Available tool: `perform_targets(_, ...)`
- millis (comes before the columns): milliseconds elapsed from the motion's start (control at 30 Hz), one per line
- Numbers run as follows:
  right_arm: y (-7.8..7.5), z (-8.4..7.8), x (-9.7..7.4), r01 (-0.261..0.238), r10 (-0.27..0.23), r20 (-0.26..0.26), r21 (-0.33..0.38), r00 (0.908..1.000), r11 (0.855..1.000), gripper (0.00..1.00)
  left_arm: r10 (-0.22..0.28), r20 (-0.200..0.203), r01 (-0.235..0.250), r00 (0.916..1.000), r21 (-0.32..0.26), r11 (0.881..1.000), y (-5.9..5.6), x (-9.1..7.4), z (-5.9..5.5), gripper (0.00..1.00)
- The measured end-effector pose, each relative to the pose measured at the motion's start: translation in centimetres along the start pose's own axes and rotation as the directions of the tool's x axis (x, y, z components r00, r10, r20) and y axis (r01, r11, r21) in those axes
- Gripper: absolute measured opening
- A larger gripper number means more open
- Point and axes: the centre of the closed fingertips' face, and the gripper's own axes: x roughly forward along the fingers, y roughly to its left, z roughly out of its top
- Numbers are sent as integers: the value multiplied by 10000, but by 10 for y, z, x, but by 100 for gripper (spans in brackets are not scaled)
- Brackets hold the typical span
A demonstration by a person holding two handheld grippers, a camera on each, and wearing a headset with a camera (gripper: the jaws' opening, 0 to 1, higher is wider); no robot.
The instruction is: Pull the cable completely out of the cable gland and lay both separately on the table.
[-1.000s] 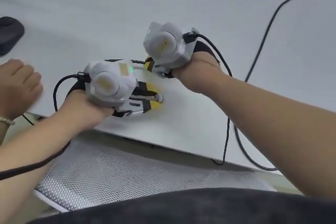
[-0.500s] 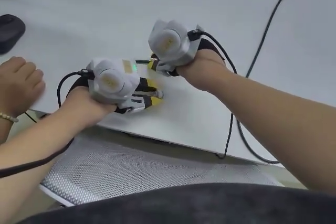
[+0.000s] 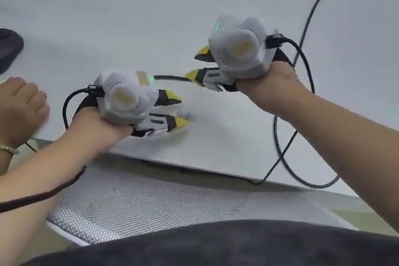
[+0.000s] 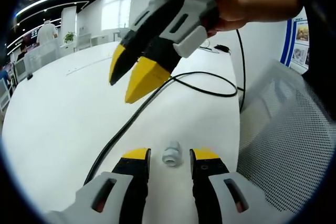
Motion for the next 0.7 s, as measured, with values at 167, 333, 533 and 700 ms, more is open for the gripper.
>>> perform_targets(167,-3,-5,-38,269,-421,1024,1447,9939,9891,27,133,491,-96,9987,-756,9971,1,-20,11,45)
perform_targets(333,2,-23,-69,306,-668,1510,2306,9863,9726,35,569,958,-441,9938,-1304,9905,6,-43,25,57)
perform_targets(533,12,-42,-101,478,-1090,1996,2888,9738,9562,47,921,1340,-692,9867,-1663,9836,5,-68,34,67)
perform_targets(700,22,-51,-120,546,-1440,2384,3458,9604,9367,56,1051,1224,-811,9869,-1864,9791,-3,-82,27,69)
